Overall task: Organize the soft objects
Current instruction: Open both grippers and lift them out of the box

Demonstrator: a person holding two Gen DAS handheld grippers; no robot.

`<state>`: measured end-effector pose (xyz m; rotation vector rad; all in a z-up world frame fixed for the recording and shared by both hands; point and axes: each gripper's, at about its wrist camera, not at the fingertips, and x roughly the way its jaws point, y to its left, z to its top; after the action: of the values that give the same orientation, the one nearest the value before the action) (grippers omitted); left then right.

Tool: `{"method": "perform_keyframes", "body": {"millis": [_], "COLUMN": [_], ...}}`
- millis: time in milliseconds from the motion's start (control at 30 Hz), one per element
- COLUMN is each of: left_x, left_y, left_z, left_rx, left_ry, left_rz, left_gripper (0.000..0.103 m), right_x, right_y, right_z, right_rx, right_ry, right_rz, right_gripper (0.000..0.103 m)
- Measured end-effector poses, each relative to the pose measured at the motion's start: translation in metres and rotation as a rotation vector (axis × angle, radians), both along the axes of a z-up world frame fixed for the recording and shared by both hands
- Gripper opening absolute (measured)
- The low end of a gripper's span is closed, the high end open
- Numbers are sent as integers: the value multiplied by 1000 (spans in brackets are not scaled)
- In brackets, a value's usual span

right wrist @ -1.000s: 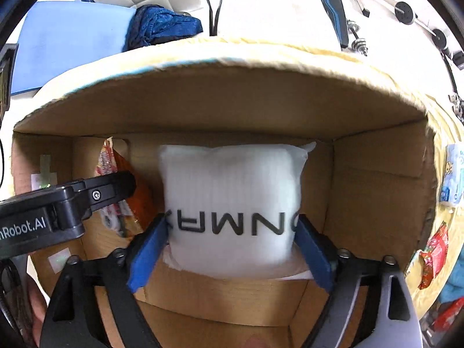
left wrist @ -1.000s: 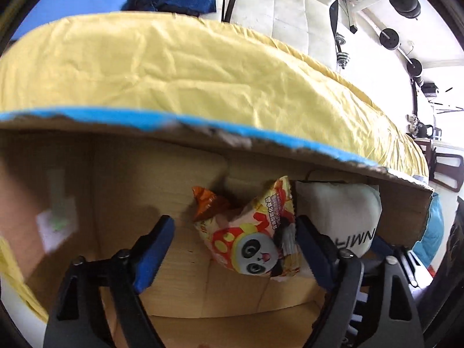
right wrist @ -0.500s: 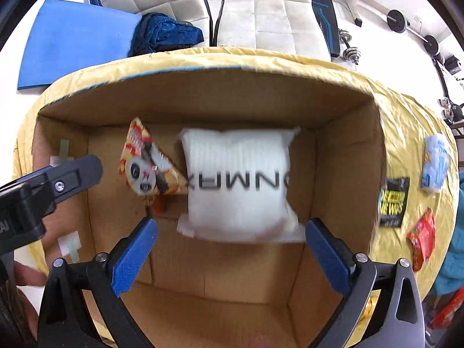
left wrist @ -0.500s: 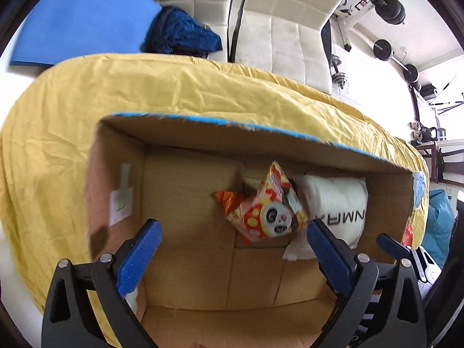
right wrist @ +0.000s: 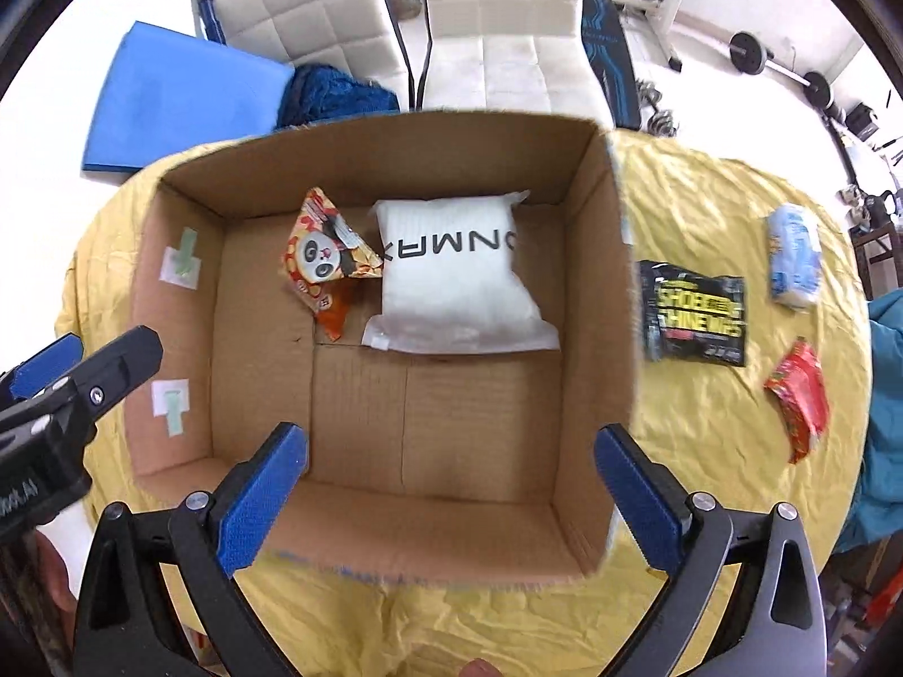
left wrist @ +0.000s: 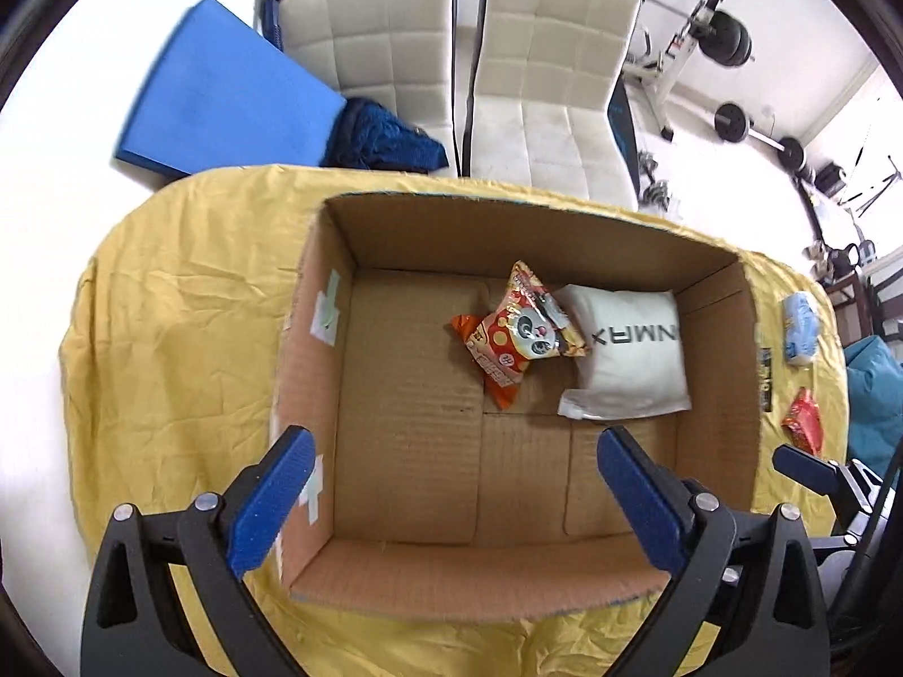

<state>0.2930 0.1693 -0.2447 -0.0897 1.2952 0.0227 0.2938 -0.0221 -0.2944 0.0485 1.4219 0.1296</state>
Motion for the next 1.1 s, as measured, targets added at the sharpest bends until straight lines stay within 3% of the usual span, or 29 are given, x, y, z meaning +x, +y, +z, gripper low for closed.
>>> {"method": "perform_keyframes", "body": {"millis": [233,567,933,1100], "left_x": [-41,-89,-109,-97], "left_y": [2,2,-20,-54], "left_z": [41,73,94,97], "left_rx": [5,-11,-4,-18], "left_ry": [-60,-96,-123,-125], "left_rz": [9,27,49,20], "left_gripper": [103,103,103,103], "right_x": [-40,-85,-101,-94], "right_y": [-11,-14,-33,-91], "right_z": [58,114,127,123], "right_rx": [12,76,155,178], "right_ry": [-81,-147,-140,-135], "right_rz": [-2,0,-8,-63], "right_gripper": [103,103,103,103]}}
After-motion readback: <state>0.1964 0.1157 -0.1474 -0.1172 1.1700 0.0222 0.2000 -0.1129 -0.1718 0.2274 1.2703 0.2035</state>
